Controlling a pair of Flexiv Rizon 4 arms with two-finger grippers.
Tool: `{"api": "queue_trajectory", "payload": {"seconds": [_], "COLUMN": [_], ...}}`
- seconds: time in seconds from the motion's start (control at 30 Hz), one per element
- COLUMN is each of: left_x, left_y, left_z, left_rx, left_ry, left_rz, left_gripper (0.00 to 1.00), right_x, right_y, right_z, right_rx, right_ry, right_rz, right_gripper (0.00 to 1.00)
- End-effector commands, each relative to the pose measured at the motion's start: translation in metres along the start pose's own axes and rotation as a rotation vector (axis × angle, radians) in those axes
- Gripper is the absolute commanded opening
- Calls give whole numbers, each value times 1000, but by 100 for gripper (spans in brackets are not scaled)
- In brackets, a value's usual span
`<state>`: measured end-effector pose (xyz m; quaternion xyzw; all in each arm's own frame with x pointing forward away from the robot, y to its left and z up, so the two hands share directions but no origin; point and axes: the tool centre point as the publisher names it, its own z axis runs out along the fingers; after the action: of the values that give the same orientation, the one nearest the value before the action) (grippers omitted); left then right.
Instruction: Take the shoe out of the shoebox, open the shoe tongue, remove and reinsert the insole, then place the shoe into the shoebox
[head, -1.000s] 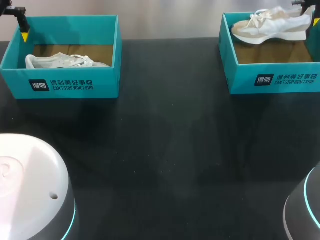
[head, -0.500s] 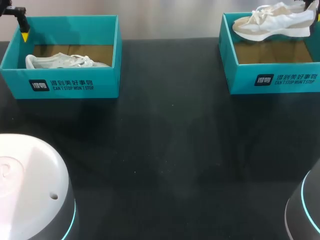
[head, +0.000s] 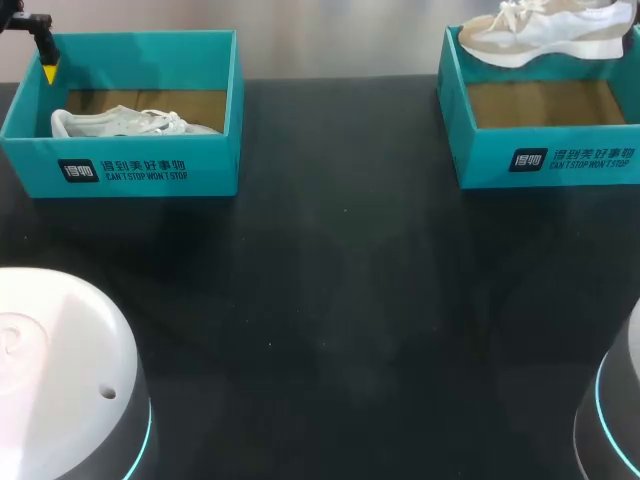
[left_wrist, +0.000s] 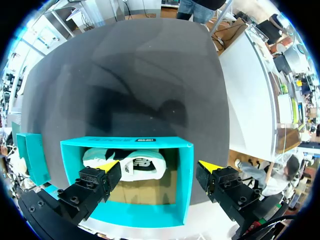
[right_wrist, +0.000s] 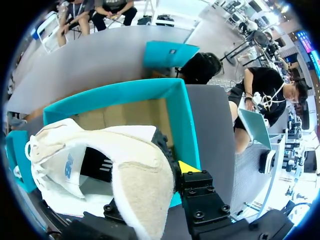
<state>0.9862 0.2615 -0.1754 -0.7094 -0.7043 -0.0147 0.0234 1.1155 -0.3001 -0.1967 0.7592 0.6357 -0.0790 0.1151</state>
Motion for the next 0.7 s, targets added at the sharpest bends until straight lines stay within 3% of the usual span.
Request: {"api": "queue_trajectory", "payload": {"seconds": [0.03,0.7], "left_x": [0,0], "left_y": [-2,-2], "left_z": [0,0], "left_rx": [-3,-3], "left_ry": [2,2], "left_rz": [0,0], "left_gripper": [100,100], "right_x": [4,47], "right_y": [-37,-123], "right_z": [-25,-107], "right_rx": [-219,-218], "right_ry": [-3,-55], "right_rz": [-1,20], "right_gripper": [0,0]}}
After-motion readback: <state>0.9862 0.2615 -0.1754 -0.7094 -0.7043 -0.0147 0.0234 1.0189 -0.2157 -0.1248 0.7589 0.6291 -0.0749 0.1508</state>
